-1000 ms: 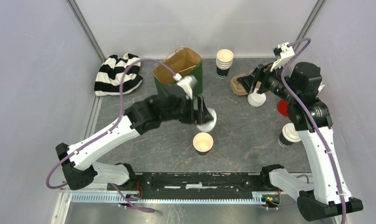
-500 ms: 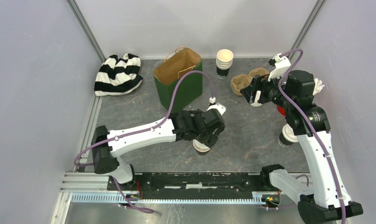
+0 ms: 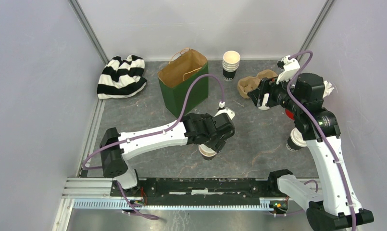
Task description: Pack the takeout coffee
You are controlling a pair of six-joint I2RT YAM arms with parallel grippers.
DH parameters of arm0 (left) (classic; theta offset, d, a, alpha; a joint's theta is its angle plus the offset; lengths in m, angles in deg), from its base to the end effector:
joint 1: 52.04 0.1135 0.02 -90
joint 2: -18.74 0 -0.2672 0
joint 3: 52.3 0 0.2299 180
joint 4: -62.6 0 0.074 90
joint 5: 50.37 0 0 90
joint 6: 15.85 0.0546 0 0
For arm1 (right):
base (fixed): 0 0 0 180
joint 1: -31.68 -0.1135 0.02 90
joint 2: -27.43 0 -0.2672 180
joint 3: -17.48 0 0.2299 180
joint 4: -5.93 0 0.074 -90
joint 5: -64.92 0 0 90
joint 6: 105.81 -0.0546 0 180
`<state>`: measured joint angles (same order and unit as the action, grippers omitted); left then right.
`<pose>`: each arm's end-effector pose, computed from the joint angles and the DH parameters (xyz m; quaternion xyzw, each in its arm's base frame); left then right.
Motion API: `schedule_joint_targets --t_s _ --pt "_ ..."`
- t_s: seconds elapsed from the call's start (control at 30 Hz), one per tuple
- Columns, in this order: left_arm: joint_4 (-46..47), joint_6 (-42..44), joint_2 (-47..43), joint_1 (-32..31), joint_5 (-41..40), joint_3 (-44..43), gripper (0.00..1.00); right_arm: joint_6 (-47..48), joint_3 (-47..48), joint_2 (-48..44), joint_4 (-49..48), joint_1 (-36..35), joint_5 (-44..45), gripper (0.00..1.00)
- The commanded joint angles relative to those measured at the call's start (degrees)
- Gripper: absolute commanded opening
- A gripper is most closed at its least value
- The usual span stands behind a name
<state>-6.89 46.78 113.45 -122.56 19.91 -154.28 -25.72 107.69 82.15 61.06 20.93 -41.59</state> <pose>0.1269 -0.3035 0.2979 0.3135 0.9045 -0.0692 0.2807 0.1659 0.0473 0.4226 -0.0886 0.8082 0.2177 0.5399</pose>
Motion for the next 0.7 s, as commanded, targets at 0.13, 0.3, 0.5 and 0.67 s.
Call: schedule_joint_targets --t_s 0.13,0.3,0.5,0.67 --pt "-1.0 0.3 1.4 -0.3 0.2 -1.1 0.76 0.4 -1.6 -1.1 -2.4 0.0 -1.7 0.81" --pt "-1.2 -0.4 1.5 -0.2 -0.5 -0.7 0.77 0.3 -2.0 -1.3 -2.7 0.0 -2.2 0.82" --pt "-1.3 -0.5 2.4 -0.2 -0.1 -0.7 0.8 0.1 -2.0 -1.4 -2.9 0.0 -2.7 0.82" --pt "-1.8 -0.9 2.8 -0.2 -0.4 -0.8 0.8 0.1 -2.4 -1.8 -2.8 0.1 -2.7 0.82"
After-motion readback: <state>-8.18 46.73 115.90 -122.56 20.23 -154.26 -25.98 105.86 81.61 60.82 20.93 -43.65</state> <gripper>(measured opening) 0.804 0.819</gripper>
